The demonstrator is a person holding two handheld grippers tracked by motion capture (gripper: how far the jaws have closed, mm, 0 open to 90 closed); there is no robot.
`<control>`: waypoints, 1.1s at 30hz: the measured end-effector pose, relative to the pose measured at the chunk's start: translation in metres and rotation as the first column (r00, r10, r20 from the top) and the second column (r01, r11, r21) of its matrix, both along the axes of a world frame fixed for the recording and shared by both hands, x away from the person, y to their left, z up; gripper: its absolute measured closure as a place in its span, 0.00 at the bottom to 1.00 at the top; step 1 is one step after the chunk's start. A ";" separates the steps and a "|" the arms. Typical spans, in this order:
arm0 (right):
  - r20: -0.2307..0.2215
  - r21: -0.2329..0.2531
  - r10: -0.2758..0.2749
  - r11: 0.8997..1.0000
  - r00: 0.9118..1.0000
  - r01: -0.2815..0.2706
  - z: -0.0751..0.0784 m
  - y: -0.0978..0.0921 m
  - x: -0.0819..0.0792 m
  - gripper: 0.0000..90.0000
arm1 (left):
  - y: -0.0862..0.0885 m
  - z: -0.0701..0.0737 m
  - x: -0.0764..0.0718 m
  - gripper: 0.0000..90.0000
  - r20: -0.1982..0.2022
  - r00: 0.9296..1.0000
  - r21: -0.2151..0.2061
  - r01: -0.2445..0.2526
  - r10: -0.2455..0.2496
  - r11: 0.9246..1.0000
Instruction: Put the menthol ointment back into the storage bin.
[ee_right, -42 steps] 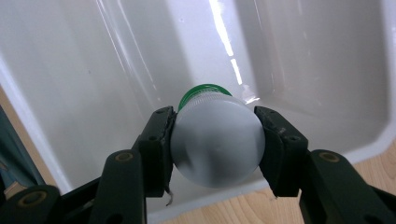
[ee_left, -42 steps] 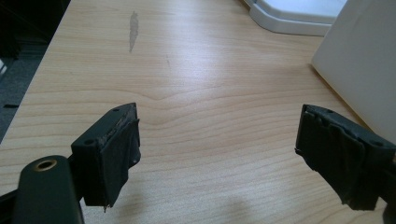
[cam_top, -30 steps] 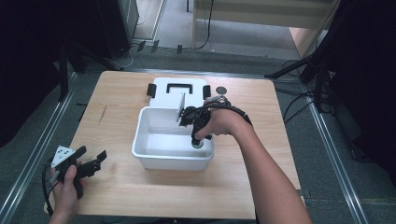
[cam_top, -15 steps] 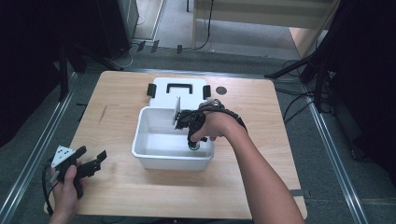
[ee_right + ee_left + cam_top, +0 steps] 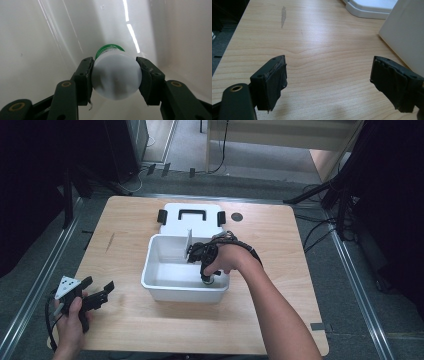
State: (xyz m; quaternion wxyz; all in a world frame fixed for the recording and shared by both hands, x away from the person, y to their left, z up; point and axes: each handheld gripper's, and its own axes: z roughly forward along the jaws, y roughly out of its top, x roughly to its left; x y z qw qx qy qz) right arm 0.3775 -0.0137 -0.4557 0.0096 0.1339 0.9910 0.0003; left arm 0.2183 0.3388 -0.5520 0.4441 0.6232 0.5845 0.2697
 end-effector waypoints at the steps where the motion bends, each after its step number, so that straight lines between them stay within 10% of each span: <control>1: -0.003 -0.008 0.003 1.000 1.000 -0.003 -0.003 0.000 -0.001 0.57 | 0.000 0.000 0.000 0.16 0.000 1.000 -0.001 0.000 0.000 1.000; 33: -0.010 0.000 -0.015 1.000 1.000 0.015 -0.008 -0.001 -0.003 0.46 | 0.000 0.000 0.000 0.16 0.001 1.000 0.006 -0.001 0.001 1.000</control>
